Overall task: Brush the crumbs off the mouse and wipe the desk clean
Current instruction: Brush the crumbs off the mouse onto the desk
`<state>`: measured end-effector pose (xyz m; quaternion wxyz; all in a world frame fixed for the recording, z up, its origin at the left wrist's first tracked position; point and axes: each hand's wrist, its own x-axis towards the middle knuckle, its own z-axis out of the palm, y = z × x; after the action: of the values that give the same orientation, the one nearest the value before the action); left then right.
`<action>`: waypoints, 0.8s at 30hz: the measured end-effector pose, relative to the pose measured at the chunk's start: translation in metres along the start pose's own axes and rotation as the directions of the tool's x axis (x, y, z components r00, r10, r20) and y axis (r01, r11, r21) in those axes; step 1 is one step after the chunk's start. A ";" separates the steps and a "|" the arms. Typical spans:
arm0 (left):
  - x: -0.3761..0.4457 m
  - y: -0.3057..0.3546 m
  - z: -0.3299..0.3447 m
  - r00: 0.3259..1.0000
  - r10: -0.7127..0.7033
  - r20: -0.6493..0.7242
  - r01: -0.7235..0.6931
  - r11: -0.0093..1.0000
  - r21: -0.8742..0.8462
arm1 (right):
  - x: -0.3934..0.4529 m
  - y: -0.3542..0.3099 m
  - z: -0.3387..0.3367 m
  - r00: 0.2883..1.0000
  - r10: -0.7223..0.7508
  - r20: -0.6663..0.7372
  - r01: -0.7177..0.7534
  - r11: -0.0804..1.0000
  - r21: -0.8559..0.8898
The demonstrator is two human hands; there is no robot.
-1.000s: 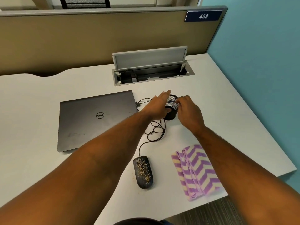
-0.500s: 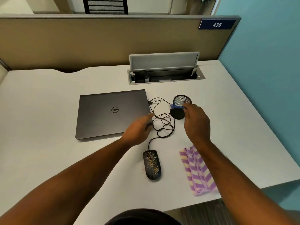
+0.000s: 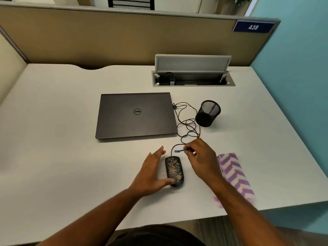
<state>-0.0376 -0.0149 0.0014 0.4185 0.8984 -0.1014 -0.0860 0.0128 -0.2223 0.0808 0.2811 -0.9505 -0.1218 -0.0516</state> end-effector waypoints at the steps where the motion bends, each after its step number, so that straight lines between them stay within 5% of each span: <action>1: -0.001 0.000 0.003 1.000 0.009 0.008 -0.009 1.000 0.001 | 0.000 -0.002 0.001 1.000 -0.003 0.015 0.003 1.000 -0.002; 7: 0.002 -0.008 0.011 0.997 0.066 0.038 -0.068 0.995 0.072 | 0.001 -0.008 0.008 0.993 -0.048 0.106 0.052 0.998 -0.037; 24: 0.001 -0.006 0.011 0.997 0.003 0.083 -0.010 0.997 0.080 | -0.003 -0.025 0.012 0.978 0.129 0.166 -0.130 0.992 -0.007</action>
<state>-0.0386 -0.0195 -0.0103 0.3780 0.9098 -0.1249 -0.1178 0.0036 -0.1958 0.0837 0.2744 -0.9569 -0.0829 0.0464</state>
